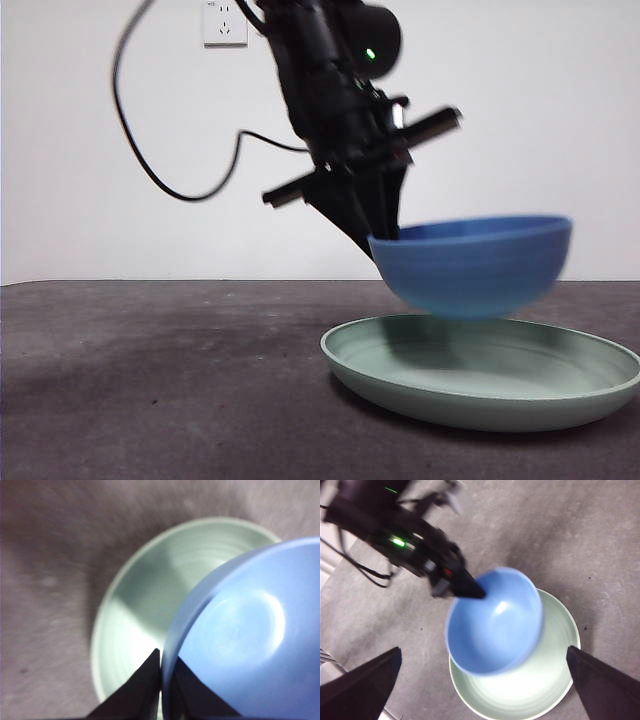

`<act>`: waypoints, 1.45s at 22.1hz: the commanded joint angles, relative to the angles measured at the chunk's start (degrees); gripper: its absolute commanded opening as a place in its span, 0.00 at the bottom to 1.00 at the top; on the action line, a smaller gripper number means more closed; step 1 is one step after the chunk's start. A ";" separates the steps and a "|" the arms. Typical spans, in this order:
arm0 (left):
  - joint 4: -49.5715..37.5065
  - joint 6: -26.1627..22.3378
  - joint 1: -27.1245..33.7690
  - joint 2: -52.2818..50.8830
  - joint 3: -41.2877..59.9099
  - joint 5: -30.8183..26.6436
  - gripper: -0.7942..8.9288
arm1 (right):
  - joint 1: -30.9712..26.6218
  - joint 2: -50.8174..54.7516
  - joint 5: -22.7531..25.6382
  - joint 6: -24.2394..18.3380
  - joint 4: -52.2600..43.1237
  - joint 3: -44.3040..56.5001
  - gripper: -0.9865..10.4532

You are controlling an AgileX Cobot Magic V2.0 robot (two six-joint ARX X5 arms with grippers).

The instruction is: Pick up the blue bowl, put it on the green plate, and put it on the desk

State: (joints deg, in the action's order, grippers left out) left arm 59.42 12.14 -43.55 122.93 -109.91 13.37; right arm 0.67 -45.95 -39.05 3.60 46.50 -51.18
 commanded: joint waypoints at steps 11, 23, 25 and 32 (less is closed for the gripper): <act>4.61 -4.04 -1.38 6.43 -4.90 -2.23 0.11 | 0.07 -0.37 -0.13 -0.90 -0.61 -0.79 0.60; 6.88 -3.52 -1.33 6.40 -6.21 -2.21 0.58 | 0.07 -0.37 0.04 -1.07 -0.61 -0.79 0.60; 10.10 -3.56 -1.07 6.40 -9.66 -2.21 0.60 | 0.07 -0.37 0.04 -1.07 -0.61 -0.79 0.60; 22.23 -9.73 -0.48 -2.49 -17.11 -3.15 0.60 | 0.07 -0.37 0.04 -1.09 -0.76 -0.79 0.60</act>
State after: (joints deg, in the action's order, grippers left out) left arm 80.95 4.34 -43.88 121.30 -125.19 10.46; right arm 0.67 -45.95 -39.00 3.18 46.39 -51.18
